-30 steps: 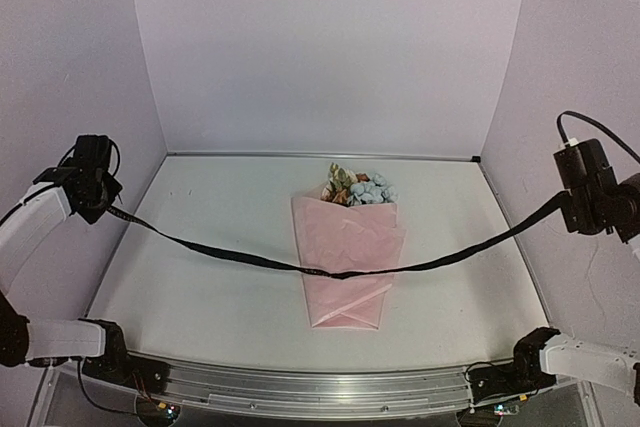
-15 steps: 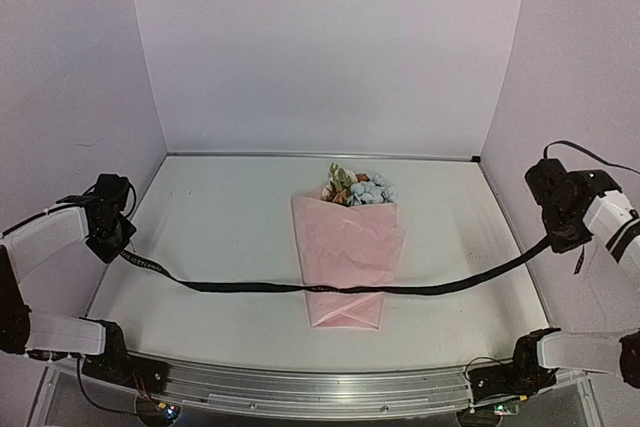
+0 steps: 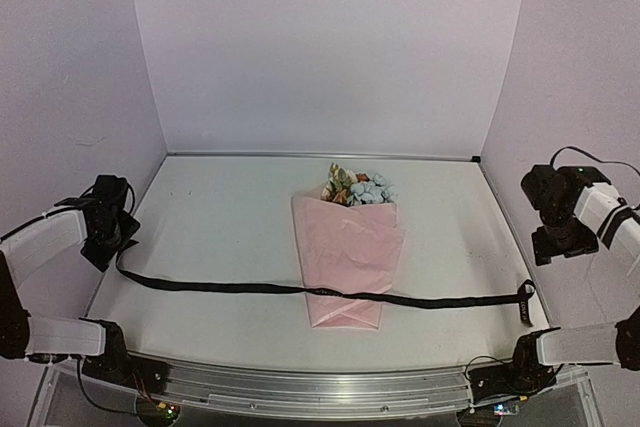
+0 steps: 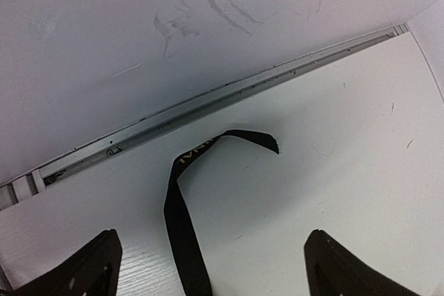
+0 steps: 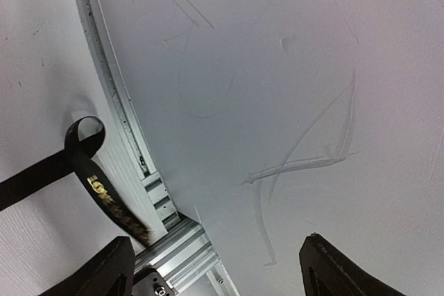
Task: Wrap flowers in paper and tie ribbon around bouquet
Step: Straighten the ribbon at the center of the board, then pick up the folded bouquet from the center of the board.
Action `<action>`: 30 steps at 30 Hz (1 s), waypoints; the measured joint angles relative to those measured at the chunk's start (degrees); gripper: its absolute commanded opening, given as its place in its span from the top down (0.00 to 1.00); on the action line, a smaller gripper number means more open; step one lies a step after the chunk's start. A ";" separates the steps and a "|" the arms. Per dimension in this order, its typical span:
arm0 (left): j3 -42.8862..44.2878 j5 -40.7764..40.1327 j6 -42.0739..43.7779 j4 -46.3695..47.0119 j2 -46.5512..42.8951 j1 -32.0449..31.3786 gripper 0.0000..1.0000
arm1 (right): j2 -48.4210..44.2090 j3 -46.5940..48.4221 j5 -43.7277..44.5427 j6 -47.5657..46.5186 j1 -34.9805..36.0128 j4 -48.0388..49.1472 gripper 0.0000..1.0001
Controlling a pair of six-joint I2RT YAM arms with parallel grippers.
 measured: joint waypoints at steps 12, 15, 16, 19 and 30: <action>4.88 12.69 12.35 8.27 -0.75 -4.16 0.08 | -0.17 6.49 -23.26 6.19 0.56 -0.27 0.02; 5.39 17.53 14.39 11.72 2.02 -12.77 0.12 | -0.37 2.04 -33.47 9.74 3.35 2.60 0.02; 5.48 19.16 14.78 13.19 3.46 -15.43 0.13 | 0.05 0.43 -36.06 10.81 4.99 4.22 0.02; 5.57 24.51 15.60 17.14 7.71 -22.32 0.20 | 2.48 -3.01 -42.44 13.91 10.89 9.61 0.04; 6.73 40.84 18.01 32.34 24.64 -37.45 0.34 | 22.32 -3.57 -55.19 23.91 24.86 36.24 0.11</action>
